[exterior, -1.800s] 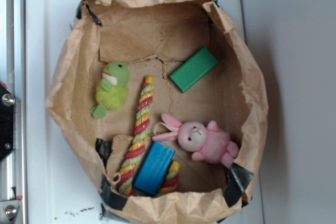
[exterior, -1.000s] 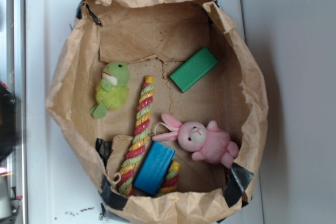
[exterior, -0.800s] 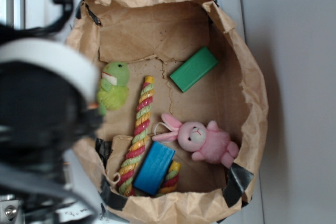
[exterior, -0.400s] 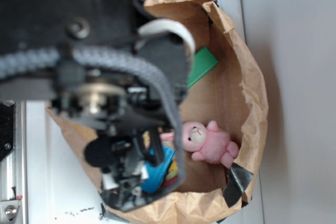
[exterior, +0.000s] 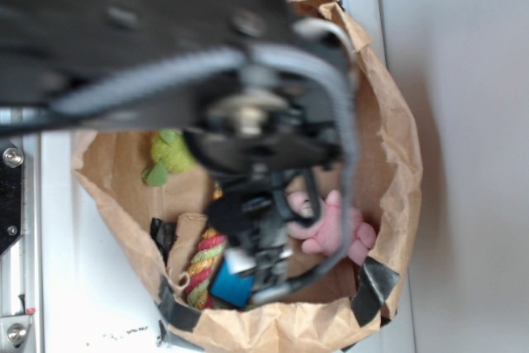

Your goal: Grab the green block.

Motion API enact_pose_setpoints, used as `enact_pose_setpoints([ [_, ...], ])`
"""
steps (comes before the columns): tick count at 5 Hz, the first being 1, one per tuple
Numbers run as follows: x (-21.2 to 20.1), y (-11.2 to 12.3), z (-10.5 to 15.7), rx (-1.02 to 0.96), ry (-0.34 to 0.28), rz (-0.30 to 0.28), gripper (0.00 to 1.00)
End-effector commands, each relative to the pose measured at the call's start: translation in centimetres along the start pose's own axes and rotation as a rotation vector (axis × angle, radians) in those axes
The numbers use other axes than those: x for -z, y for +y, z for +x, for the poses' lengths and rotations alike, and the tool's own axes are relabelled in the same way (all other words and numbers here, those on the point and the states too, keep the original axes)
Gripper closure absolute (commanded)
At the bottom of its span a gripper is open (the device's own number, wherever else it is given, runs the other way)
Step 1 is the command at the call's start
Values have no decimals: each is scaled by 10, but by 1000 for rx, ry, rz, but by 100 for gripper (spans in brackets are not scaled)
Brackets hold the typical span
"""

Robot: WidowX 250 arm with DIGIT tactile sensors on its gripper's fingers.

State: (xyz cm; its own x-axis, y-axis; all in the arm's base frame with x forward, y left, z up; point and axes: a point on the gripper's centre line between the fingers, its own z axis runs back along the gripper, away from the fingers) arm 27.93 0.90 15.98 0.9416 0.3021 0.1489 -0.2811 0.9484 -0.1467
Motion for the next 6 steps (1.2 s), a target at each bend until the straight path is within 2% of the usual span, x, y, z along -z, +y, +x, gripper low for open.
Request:
enact_pose_setpoints([
  [1,5,4,31,-22,-94,10,0],
  [2,17,2,35,-14,-136,-11,0],
  [3,23,2,34,-2,-143,-32,0],
  [4,22,3,36,28,-171,-21,0],
  [6,22,3,36,28,-171,-21,0],
])
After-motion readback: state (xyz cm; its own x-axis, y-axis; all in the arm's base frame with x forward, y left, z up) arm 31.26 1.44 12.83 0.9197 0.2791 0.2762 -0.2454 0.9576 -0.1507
